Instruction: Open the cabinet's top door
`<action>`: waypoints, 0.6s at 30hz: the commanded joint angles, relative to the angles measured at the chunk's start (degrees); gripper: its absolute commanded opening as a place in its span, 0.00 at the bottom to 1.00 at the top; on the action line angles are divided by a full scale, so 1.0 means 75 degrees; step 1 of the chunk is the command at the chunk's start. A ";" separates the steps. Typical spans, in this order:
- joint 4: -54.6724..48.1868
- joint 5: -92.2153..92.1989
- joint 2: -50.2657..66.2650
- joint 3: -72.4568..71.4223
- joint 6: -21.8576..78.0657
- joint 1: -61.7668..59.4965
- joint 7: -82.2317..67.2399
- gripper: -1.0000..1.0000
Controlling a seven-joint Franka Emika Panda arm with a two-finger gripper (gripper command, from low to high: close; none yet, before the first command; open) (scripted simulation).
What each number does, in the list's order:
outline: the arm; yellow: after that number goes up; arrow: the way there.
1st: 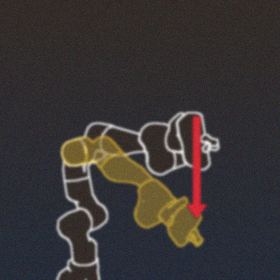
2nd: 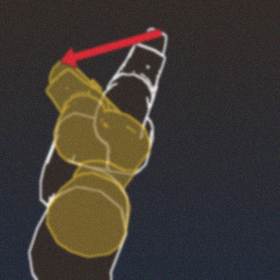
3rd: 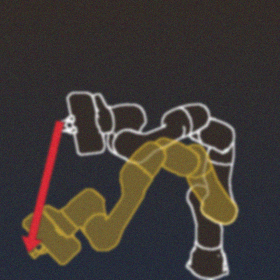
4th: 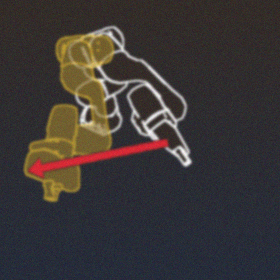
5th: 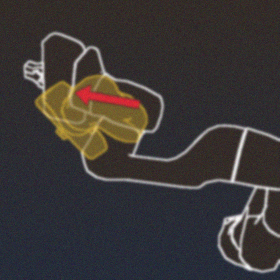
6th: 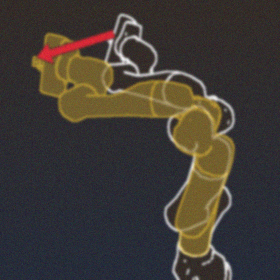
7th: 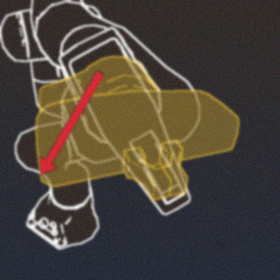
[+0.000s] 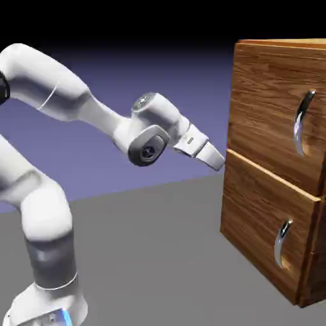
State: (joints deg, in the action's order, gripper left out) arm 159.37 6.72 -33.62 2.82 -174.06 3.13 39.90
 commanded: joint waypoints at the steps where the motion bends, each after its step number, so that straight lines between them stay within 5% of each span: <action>1: -0.0081 0.0333 -0.0048 0.0140 -0.0003 0.0121 -0.0126 0.50; 18: -0.1455 0.5982 -0.0854 0.2513 -0.0047 0.2174 -0.2272 0.50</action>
State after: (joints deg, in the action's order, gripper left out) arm 148.46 51.58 -40.02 21.67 -174.41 19.44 22.87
